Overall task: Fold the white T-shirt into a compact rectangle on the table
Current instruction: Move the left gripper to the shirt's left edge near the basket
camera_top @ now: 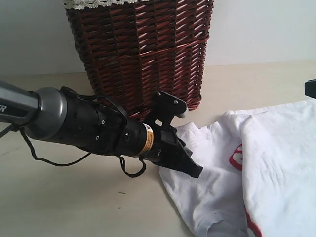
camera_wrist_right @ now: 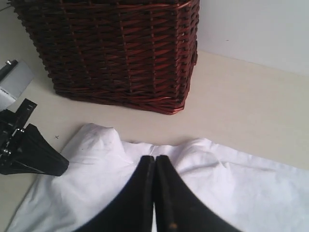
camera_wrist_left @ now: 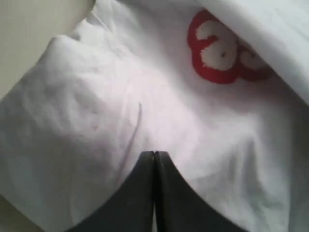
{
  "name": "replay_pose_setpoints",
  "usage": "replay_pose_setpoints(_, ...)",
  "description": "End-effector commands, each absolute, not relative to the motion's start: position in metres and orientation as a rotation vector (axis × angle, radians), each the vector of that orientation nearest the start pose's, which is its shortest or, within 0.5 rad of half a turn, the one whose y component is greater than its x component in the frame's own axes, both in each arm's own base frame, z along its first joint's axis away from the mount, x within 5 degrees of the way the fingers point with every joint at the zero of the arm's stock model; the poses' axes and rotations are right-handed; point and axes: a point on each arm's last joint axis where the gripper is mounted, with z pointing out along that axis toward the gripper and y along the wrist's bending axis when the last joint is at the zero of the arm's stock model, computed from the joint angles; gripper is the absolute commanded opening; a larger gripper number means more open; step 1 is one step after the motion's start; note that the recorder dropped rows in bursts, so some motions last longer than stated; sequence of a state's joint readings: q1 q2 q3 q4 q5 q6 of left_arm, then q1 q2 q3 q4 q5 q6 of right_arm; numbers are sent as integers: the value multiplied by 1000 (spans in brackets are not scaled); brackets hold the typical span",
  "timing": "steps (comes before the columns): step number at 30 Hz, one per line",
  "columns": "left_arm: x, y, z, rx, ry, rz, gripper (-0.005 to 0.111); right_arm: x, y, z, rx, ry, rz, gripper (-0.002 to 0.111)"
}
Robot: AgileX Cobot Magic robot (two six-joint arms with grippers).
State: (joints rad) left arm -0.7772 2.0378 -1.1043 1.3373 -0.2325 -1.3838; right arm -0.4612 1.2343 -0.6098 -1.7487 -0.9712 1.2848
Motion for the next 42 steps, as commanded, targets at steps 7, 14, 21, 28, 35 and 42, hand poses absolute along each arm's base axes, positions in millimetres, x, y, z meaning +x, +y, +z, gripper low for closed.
replay_pose_setpoints(7, 273, -296, 102, 846, 2466, -787, 0, 229, -60, 198, -347, 2231, 159, 0)
replay_pose_setpoints(14, 277, -296, 101, 818, 2472, -787, 0, 226, -72, 142, -425, 2441, 72, 0)
replay_pose_setpoints(21, 278, -295, 101, 810, 2470, -768, 0, 226, -77, 104, -496, 2562, 91, 0)
replay_pose_setpoints(28, 278, -295, 101, 810, 2470, -768, 0, 230, -79, 97, -385, 2562, 95, 0)
replay_pose_setpoints(35, 280, -294, 100, 815, 2463, -737, 0, 229, -81, 95, -383, 2586, 70, 0)
replay_pose_setpoints(42, 301, -275, 99, 713, 2452, -591, 0, 228, -86, 93, -401, 2613, -4, 0)
